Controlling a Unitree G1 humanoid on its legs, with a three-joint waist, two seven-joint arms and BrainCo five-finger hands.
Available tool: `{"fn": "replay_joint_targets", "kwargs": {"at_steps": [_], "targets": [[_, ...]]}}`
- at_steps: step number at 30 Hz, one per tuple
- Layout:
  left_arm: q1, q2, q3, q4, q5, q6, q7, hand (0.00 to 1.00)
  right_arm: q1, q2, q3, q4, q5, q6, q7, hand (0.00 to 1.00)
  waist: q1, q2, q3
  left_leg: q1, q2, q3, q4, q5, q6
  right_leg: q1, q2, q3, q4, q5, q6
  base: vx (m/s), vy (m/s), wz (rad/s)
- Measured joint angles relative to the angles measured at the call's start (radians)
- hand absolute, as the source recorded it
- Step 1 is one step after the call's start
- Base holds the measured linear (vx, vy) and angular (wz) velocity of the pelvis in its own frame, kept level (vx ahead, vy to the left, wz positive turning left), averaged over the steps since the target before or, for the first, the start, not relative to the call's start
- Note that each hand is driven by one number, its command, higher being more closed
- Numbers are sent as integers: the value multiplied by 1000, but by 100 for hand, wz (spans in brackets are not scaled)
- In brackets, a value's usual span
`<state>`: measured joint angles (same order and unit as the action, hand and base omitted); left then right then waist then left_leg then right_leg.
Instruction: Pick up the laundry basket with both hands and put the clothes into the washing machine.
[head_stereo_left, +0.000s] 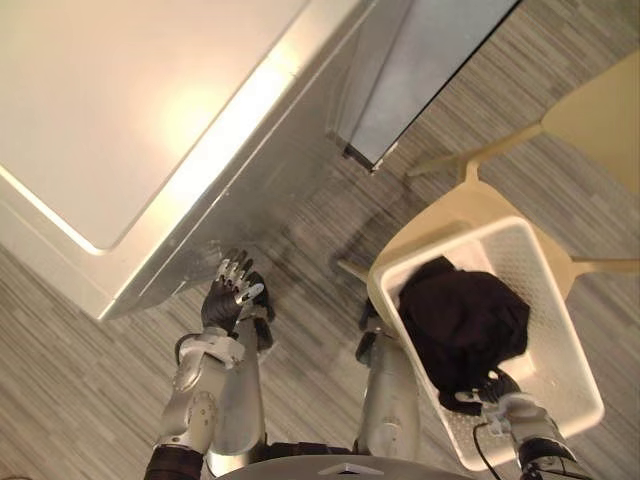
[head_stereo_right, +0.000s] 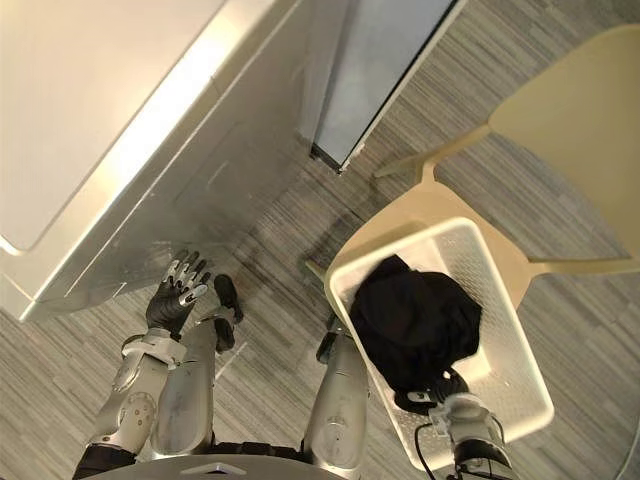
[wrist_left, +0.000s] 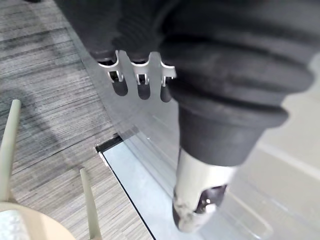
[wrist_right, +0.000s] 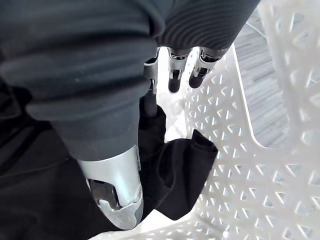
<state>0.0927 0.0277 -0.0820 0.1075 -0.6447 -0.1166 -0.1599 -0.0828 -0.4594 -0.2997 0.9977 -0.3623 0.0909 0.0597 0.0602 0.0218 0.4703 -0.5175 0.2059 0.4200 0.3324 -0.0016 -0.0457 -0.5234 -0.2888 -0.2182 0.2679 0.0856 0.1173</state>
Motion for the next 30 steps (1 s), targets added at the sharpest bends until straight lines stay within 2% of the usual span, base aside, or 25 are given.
{"fn": "replay_joint_targets", "kwargs": {"at_steps": [3, 6, 8, 9, 10, 11, 12, 14, 17, 20, 24, 30], "targets": [[-35, -6, -5, 12, 0, -2, -6, 0, -12, -17, 9, 2, 1, 2, 2, 0, -9, 18, 8, 19, 2, 24, 1, -6, 0, -6, 0, 25, 9, -1, 2, 24, -8, -21], [-45, -7, -10, 33, 0, -3, -6, 0, -68, -50, 123, 0, 4, 9, -21, 0, -22, 22, 9, 37, 8, 47, 17, -22, 0, -10, 2, 50, 23, -4, 6, 8, 3, -19], [-49, -8, -15, 33, 0, -4, 0, 0, -111, -65, 207, -2, 4, 45, -44, 0, -25, 22, 9, 36, 14, 50, 23, -25, -1, -14, 6, 56, 27, -4, 5, 1, -4, -11], [-48, -8, -16, 34, -1, -4, 3, 0, -112, -64, 223, -7, 4, 48, -53, 0, -26, 22, 9, 36, 15, 50, 23, -25, -1, -15, 7, 56, 28, -4, 5, 5, -12, -3], [-48, -8, -14, 36, -1, -5, 10, 0, -106, -62, 243, -51, 4, 68, -72, 0, -28, 22, 9, 36, 16, 50, 23, -25, -1, -15, 8, 56, 28, -4, 5, 11, -13, -4], [-47, -9, -8, 41, -1, -5, 21, 0, -86, -61, 253, -162, 4, 110, -93, 0, -34, 22, 9, 36, 17, 52, 21, -24, -1, -18, 10, 59, 29, -3, 4, 10, -13, -7], [-47, -10, -6, 41, -2, -5, 25, 0, -68, -60, 252, -233, 4, 115, -104, 0, -35, 22, 9, 36, 18, 55, 21, -24, -2, -22, 11, 63, 29, -2, 2, 7, -13, -15], [-43, -9, 6, 42, -3, -6, 33, 0, -40, -41, 247, -556, 13, 89, -120, 0, -39, 23, 10, 41, 25, 76, 20, -20, -7, -39, 18, 79, 31, 2, -1, -2, -21, -23], [-41, -14, 1, 41, -4, -9, 47, 0, -89, 43, 235, -751, 11, 57, -138, 0, -33, 38, 9, 44, 31, 71, 8, -6, -12, -39, 23, 73, 35, 3, -3, -3, -35, -3], [-41, -14, 0, 42, -9, -11, 52, 0, -123, 63, 213, -771, 11, 40, -159, 0, -12, 38, 9, 37, 27, 54, -7, 2, -6, -37, 22, 56, 34, 3, -4, 2, -31, 15], [-38, -13, -3, 43, -14, -12, 54, 0, -174, 60, 133, -783, 12, 44, -183, 0, -4, 38, 9, 20, 7, 26, -31, 25, -4, -32, 6, 24, 31, 4, -2, 20, 1, 25], [-27, -10, -19, 43, -21, -12, 59, 0, -259, 59, 131, -751, 56, 40, -203, 0, 2, 38, 9, 13, 3, 8, -38, 34, 1, -20, 3, 2, 24, 5, 0, 47, -8, 10]]}}
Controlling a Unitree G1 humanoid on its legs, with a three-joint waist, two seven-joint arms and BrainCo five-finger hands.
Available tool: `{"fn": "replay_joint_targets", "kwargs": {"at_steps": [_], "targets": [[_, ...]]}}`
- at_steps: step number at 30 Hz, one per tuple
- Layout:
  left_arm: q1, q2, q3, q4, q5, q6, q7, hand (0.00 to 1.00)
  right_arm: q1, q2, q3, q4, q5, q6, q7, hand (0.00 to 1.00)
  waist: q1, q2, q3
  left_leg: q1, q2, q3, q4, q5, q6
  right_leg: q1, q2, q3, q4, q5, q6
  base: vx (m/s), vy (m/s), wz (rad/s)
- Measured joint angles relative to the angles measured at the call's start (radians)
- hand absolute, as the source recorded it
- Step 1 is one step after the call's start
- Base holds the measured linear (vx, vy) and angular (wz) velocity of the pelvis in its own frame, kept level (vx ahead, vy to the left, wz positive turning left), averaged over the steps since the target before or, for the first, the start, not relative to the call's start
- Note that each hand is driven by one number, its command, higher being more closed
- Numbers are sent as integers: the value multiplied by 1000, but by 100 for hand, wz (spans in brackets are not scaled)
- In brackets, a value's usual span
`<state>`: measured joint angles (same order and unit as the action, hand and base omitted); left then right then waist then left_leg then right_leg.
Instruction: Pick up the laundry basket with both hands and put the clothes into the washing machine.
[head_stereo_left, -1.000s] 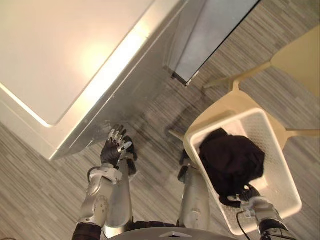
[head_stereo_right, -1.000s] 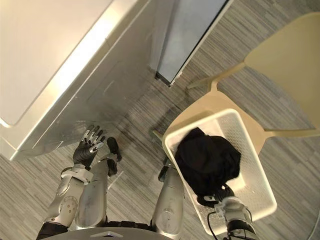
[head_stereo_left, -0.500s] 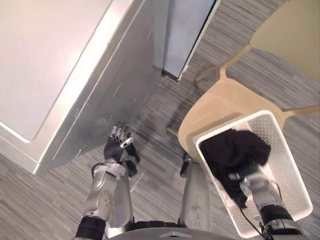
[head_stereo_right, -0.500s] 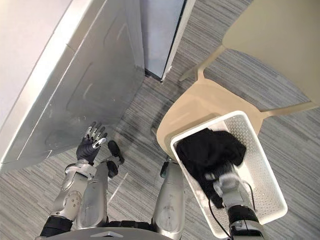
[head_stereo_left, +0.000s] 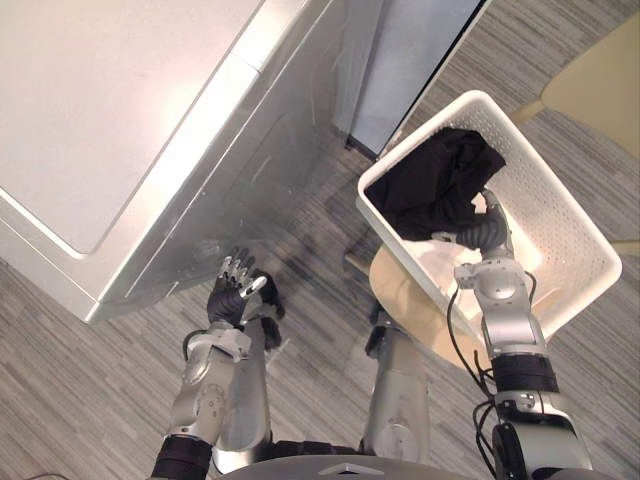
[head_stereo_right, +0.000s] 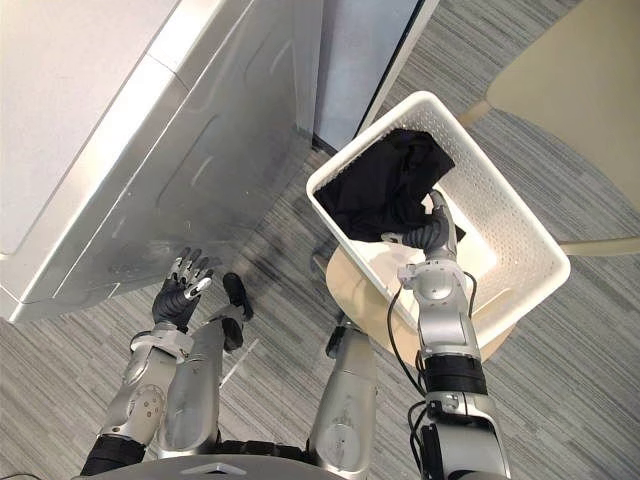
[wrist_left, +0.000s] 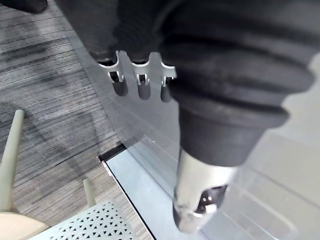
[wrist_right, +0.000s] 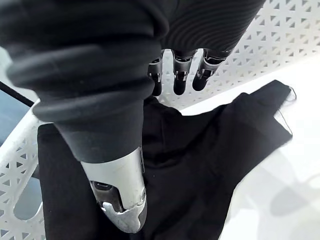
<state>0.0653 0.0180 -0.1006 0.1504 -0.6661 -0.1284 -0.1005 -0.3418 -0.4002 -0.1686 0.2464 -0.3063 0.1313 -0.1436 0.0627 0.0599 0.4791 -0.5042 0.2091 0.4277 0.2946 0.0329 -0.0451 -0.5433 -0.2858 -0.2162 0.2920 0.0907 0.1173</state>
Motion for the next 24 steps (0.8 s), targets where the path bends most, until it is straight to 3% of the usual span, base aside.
{"fn": "replay_joint_targets", "kwargs": {"at_steps": [6, 12, 15, 18, 24], "targets": [[3, 0, -18, -1, -1, 0, 2, 0, -10, 5, 0, 87, 27, 1, 1, 0, -1, 0, 0, -5, -3, -9, -5, -2, -2, 6, -2, -14, -9, -1, 0, 45, -5, 5], [7, 1, -18, -4, -7, 0, 5, 0, -89, 6, 6, 301, 45, -6, 7, 0, -2, 0, 0, -6, -8, -10, -30, 7, -8, 5, -1, -17, -25, 1, 1, 44, -11, 2], [8, 1, -18, -5, -11, -1, 6, 0, -160, -1, 30, 405, 84, -47, -12, 0, -6, 1, 0, -10, -9, -10, -36, 16, -1, -2, 0, -17, -24, 1, 1, 51, -24, 0], [8, 1, -19, -6, -20, -2, 6, 0, -282, -51, 95, 544, 170, -83, -19, 0, -7, 2, -1, -18, -12, -9, -43, 22, -1, -17, -4, -17, -19, 1, 1, 0, 0, 0], [16, 0, -26, -4, -29, -2, 1, 0, -447, -160, 272, 723, 231, -94, -20, 0, 5, 9, -5, -16, -36, -15, -118, 68, -10, -48, -11, -22, -3, -3, -6, -15, -29, 8]]}}
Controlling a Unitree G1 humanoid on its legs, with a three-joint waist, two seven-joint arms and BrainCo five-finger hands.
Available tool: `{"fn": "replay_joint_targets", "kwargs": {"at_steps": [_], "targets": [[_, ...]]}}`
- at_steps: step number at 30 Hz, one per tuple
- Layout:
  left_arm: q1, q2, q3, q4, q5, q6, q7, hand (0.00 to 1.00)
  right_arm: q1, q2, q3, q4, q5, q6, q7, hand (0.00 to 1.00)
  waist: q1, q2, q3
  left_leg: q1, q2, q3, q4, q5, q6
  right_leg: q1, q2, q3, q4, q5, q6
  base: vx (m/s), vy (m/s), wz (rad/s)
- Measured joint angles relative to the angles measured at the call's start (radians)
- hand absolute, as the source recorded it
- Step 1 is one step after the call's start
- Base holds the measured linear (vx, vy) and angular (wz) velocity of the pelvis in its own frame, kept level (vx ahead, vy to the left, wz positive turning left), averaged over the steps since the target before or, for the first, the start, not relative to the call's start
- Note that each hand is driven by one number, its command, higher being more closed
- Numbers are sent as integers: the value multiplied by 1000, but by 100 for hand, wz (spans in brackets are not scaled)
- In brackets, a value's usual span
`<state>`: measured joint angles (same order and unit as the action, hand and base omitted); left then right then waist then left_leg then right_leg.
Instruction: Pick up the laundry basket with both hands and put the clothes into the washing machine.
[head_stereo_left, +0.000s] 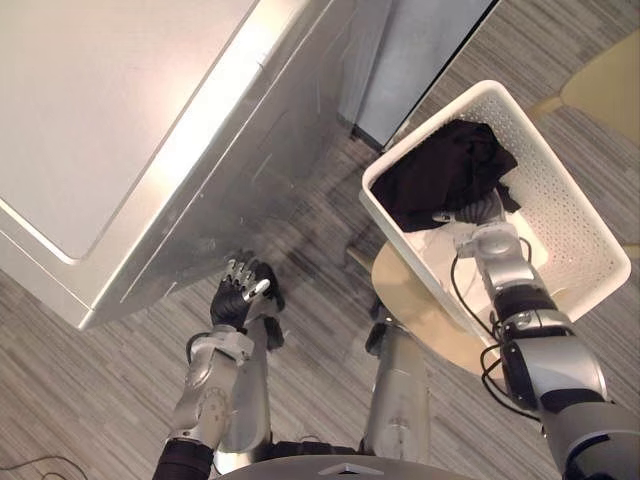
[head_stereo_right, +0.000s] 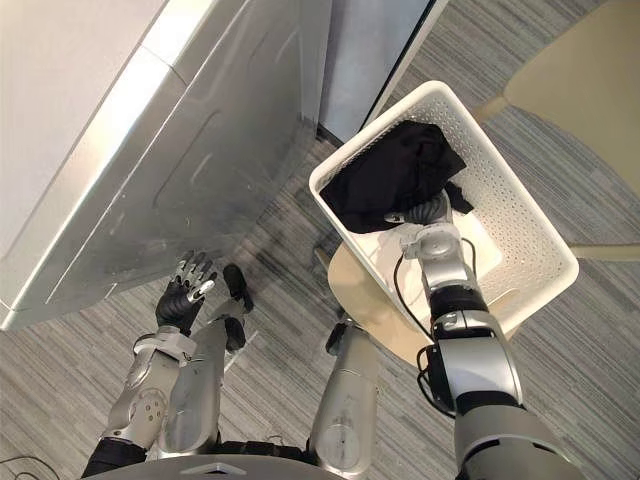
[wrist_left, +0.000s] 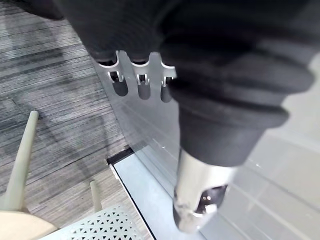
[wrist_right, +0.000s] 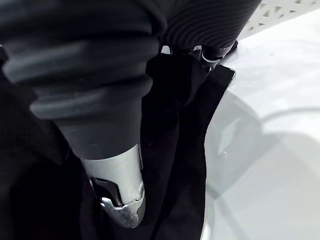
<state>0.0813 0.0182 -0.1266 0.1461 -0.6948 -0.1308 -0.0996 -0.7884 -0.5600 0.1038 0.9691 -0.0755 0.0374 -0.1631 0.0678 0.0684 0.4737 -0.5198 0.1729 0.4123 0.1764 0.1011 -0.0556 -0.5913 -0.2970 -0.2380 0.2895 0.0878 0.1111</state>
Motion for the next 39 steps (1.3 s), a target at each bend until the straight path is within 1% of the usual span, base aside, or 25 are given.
{"fn": "replay_joint_targets", "kwargs": {"at_steps": [4, 5, 10, 12, 13, 15, 17, 21, 23, 25, 27, 31, 33, 39], "targets": [[7, -1, -33, 0, -11, 0, -3, 0, -51, -48, 83, 74, -7, -7, 0, 0, 9, 13, -8, 9, -14, -7, -57, 43, 1, -10, -2, -16, 6, -3, -5, -30, -42, 10], [7, -4, -44, 0, -11, 0, -6, 0, -53, -59, 100, 83, -10, -6, 0, 0, 14, 19, -12, 9, -16, -11, -67, 50, 0, -13, -4, -19, 12, -10, -14, -43, -50, 9], [11, -30, -54, 0, -11, 1, -15, 0, -74, -104, 154, 108, -10, -11, -3, 0, 18, 41, -39, -10, -30, -20, -115, 84, 2, -55, -14, -22, 35, -15, -14, -56, -48, 10], [11, -34, -55, -1, -11, 1, -15, 0, -75, -111, 171, 108, -10, -12, -9, 0, 21, 45, -45, -12, -31, -20, -128, 94, 3, -64, -14, -21, 38, -16, -12, -57, -41, 3], [12, -36, -56, -1, -11, 1, -15, 0, -77, -114, 180, 108, -10, -12, -15, 100, 22, 49, -55, -23, -31, -20, -128, 97, 2, -76, -14, -21, 39, -16, -13, -64, -44, 2], [14, -37, -58, -2, -11, 1, -15, 0, -79, -116, 202, 109, -10, -12, -21, 100, 23, 53, -57, -24, -30, -17, -129, 98, 1, -78, -14, -20, 40, -14, -13, -46, -32, 1], [21, -38, -66, -9, -12, 1, -16, 0, -79, -121, 208, 115, -10, -12, -23, 100, 26, 64, -65, -24, -29, -17, -128, 100, -2, -79, -14, -19, 39, -14, -14, -40, -29, 0], [37, -40, -71, -16, -48, 2, -17, 0, -79, -121, 208, 115, -12, -12, -23, 100, 38, 67, -94, -34, -27, -3, -128, 105, -7, -107, -10, 2, 42, -11, -16, -31, -26, -9], [38, -51, -71, -17, -51, 2, -17, 0, -78, -120, 208, 115, -24, -12, -23, 100, 37, 75, -103, -35, -27, -4, -134, 113, -7, -109, -10, 3, 43, -8, -17, -7, -12, -3], [38, -64, -71, -17, -59, 2, -18, 0, -77, -120, 208, 115, -49, -12, -23, 100, 37, 80, -107, -33, -29, -4, -144, 121, -7, -110, -9, 3, 43, -6, -17, 0, 0, 0], [38, -70, -71, -17, -68, 3, -21, 0, -77, -120, 207, 115, -51, -12, -23, 100, 38, 81, -108, -30, -30, -5, -151, 126, -6, -111, -9, 3, 45, -6, -17, -6, -15, 0], [38, -70, -70, -19, -68, 3, -39, 0, -66, -120, 185, 116, -66, -11, -33, 100, 46, 83, -109, -25, -35, -5, -160, 130, -6, -115, -10, 8, 47, -7, -16, -10, -16, 0], [42, -70, -68, -20, -68, 3, -41, 0, -55, -119, 167, 115, -88, -12, -41, 100, 50, 88, -112, -24, -39, -5, -161, 129, -5, -115, -13, 10, 47, -7, -16, -11, -15, 1], [72, -70, -68, -58, -68, 3, -58, 0, -38, -120, 130, 115, -89, -12, -59, 100, 63, 101, -122, -23, -41, -9, -161, 127, -1, -114, -15, 12, 52, -8, -14, -4, -18, 0]]}}
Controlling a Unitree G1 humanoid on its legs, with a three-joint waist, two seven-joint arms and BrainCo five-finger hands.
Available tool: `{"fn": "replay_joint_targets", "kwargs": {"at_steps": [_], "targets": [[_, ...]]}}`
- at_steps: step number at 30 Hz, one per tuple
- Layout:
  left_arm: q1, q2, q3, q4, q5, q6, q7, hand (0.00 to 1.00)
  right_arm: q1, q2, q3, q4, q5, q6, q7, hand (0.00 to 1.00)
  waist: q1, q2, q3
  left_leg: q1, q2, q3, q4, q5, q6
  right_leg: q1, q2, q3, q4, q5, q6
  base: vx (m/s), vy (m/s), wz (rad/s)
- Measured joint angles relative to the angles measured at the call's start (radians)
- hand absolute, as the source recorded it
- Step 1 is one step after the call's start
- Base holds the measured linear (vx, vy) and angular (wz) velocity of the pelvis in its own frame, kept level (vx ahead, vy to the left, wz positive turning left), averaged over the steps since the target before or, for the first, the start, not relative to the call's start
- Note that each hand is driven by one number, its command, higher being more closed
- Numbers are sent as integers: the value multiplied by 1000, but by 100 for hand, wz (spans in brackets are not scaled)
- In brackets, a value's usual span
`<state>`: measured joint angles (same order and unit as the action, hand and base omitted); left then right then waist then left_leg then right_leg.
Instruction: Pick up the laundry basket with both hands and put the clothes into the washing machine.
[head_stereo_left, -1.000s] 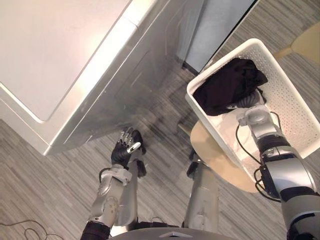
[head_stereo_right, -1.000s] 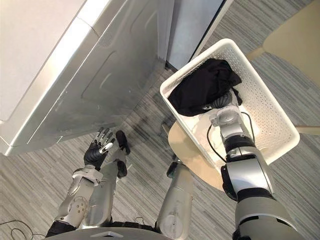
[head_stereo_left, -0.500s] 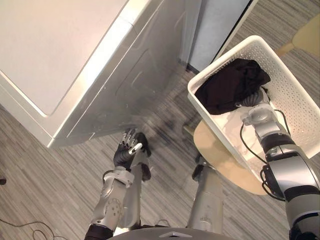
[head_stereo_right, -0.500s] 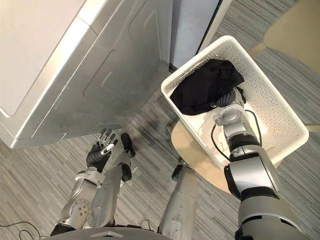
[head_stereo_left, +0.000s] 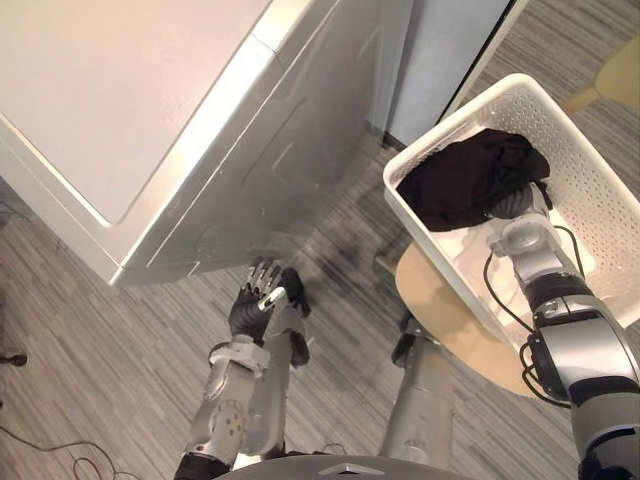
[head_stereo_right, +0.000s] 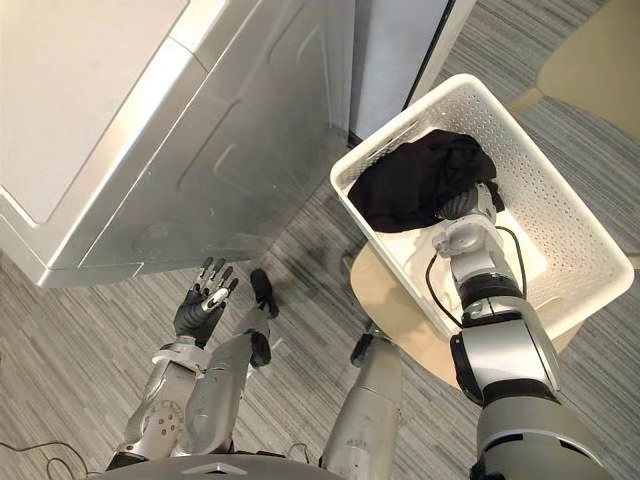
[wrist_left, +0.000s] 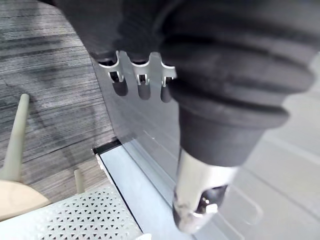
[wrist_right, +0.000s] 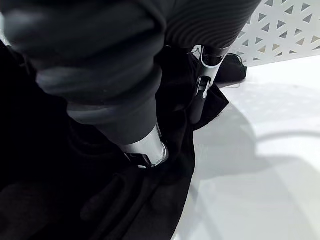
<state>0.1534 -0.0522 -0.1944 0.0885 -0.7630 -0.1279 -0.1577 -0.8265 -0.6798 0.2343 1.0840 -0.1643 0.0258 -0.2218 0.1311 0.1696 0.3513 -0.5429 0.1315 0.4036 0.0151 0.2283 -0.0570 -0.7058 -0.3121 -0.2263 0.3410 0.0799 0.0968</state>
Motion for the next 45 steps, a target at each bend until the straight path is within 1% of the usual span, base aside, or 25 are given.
{"fn": "replay_joint_targets", "kwargs": {"at_steps": [15, 20, 25, 27, 31, 32, 34, 36, 38, 39, 40, 41, 42, 43, 44, 45], "targets": [[7, 0, -1, 1, 0, 0, -1, 0, 8, 0, -10, 1, 10, 0, -13, 100, 4, 2, -1, -2, -3, -16, 0, 1, 1, 2, -2, -5, 3, -1, 1, -8, -31, 1], [7, 0, -2, 1, 0, 0, 1, 0, 23, 3, -8, -5, 23, 0, -45, 100, 5, 2, -1, -3, -3, -16, 0, 1, 1, 5, -2, -7, -1, -1, 2, -1, -27, 0], [7, 0, -3, 1, 0, 0, 5, 0, 29, 5, -10, -9, 24, -5, -55, 100, 3, 2, -1, -3, -1, -16, 1, 1, 1, 7, 0, -8, -5, -1, 2, 1, -14, 0], [7, 0, -3, 1, 0, 0, 9, 0, 37, 6, -15, -16, 42, -6, -65, 100, 3, 2, -1, -3, 0, -16, 1, 1, 1, 8, 0, -9, -5, -1, 2, 0, 0, 0], [6, 0, -3, 3, 0, 0, 21, 0, 81, 30, -83, -53, 55, -11, -89, 100, 0, 0, 0, -4, 5, -18, 10, -1, 3, 18, 2, -16, -4, -2, 2, 1, -2, 1], [6, 1, -3, 5, 0, 0, 22, 0, 104, 41, -104, -68, 61, -12, -94, 100, -3, 0, 0, -3, 8, -20, 20, -5, 8, 28, 2, -22, -3, -4, 4, 16, -23, 7], [6, 2, -3, 8, 0, -1, 22, 0, 146, 53, -133, -93, 83, -12, -94, 100, -12, -3, 1, 1, 15, -23, 43, -13, 7, 50, 1, -34, -2, -11, 5, 23, -39, 9], [6, 11, -4, 15, 0, -1, 23, 0, 202, 95, -190, -147, 96, 0, -92, 100, -23, -11, 4, 25, 23, -27, 69, -31, 5, 88, 3, -40, 1, -21, 7, 26, -58, 1], [2, 24, -7, 27, 1, -1, 24, 0, 278, 154, -247, -235, 102, 16, -85, 100, -30, -23, 12, 74, 32, -23, 92, -54, 0, 145, 6, -42, 2, -31, 8, 29, -64, -11], [-1, 36, -11, 34, 1, -1, 24, 0, 338, 193, -271, -309, 111, 27, -85, 100, -37, -30, 16, 104, 39, -23, 110, -65, 2, 183, 10, -47, 2, -32, 7, 47, -73, -16], [-4, 54, -15, 41, 1, -2, 25, 0, 421, 242, -298, -437, 119, 41, -85, 100, -52, -40, 22, 142, 51, -22, 135, -89, -3, 234, 16, -55, -5, -37, 10, 70, -91, -20], [-6, 68, -19, 40, 1, -2, 25, 0, 479, 271, -313, -551, 119, 50, -86, 100, -63, -52, 29, 170, 60, -19, 157, -113, -14, 270, 21, -54, -7, -47, 17, 56, -65, -22], [-10, 85, -26, 41, 1, -1, 30, 0, 550, 297, -337, -709, 118, 56, -86, 100, -77, -66, 28, 198, 70, -17, 182, -139, -14, 309, 25, -53, -8, -61, 14, 32, -29, -21], [-14, 95, -31, 41, 1, -1, 40, 0, 594, 311, -356, -814, 111, 58, -87, 100, -86, -81, 21, 217, 75, -13, 193, -155, -16, 328, 27, -52, -13, -68, 18, 21, -9, -24], [-18, 110, -36, 41, 1, 0, 47, 0, 640, 330, -389, -923, 75, 60, -87, 100, -94, -107, 3, 240, 78, -4, 192, -162, -17, 349, 29, -52, -25, -71, 22, 24, -4, -19], [-20, 117, -39, 41, 1, 0, 48, 0, 660, 339, -407, -973, 64, 61, -87, 100, -98, -115, -2, 251, 82, -2, 189, -163, -18, 366, 34, -56, -38, -71, 22, 40, -7, -17]]}}
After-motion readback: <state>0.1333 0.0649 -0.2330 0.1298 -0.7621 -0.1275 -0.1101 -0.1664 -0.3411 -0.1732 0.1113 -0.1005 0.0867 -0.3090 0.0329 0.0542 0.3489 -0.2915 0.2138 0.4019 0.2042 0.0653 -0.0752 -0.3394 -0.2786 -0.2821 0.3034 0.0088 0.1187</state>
